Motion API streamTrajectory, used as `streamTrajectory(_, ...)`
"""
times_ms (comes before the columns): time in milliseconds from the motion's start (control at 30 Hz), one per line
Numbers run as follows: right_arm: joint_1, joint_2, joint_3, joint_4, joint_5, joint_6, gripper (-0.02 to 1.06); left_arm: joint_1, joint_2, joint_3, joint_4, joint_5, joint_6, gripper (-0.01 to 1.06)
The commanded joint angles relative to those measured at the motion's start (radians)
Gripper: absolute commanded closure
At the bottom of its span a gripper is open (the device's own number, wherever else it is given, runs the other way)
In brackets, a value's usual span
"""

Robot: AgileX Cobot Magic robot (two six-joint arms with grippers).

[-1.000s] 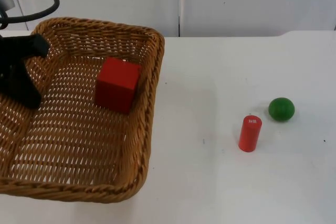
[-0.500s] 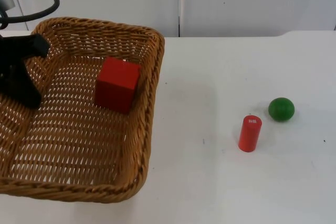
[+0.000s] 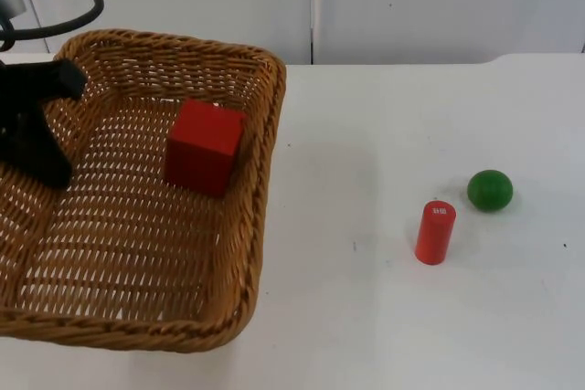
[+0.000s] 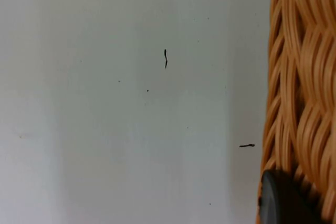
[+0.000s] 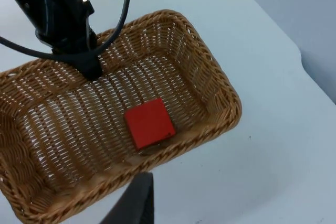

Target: Pick up the basket with the left hand and place the object to the left of the red cylinder into the basket with the right hand.

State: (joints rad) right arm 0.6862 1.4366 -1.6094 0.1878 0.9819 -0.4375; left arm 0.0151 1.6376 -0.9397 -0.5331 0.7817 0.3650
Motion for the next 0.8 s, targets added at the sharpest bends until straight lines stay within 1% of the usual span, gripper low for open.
streamTrajectory(0, -0.004, -0.009, 0.001, -0.004, 0.016, 0.008, -0.01, -0.002, 0.0, -0.001, -0.03, -0.015, 0.0, 1.05)
streamTrajectory(200, -0.004, -0.009, 0.003, 0.0, 0.025, 0.008, -0.01, -0.002, 0.043, -0.001, -0.044, -0.04, 0.02, 1.05)
streamTrajectory(333, -0.004, -0.009, 0.034, 0.0, 0.005, 0.008, -0.01, -0.002, 0.07, -0.001, -0.086, -0.056, 0.055, 1.05)
streamTrajectory(467, -0.004, -0.009, 0.085, 0.0, -0.053, 0.008, -0.01, -0.002, 0.108, -0.003, -0.147, -0.092, 0.117, 1.05)
streamTrajectory(567, -0.004, -0.009, 0.095, 0.0, -0.06, 0.008, -0.01, -0.002, 0.131, -0.003, -0.175, -0.116, 0.138, 1.05)
streamTrajectory(633, -0.004, -0.009, 0.095, 0.0, -0.06, 0.012, -0.01, -0.002, 0.169, -0.011, -0.202, -0.134, 0.175, 1.05)
streamTrajectory(767, -0.004, -0.009, 0.095, 0.0, -0.06, 0.015, -0.01, -0.002, 0.228, -0.054, -0.22, -0.123, 0.183, 1.05)
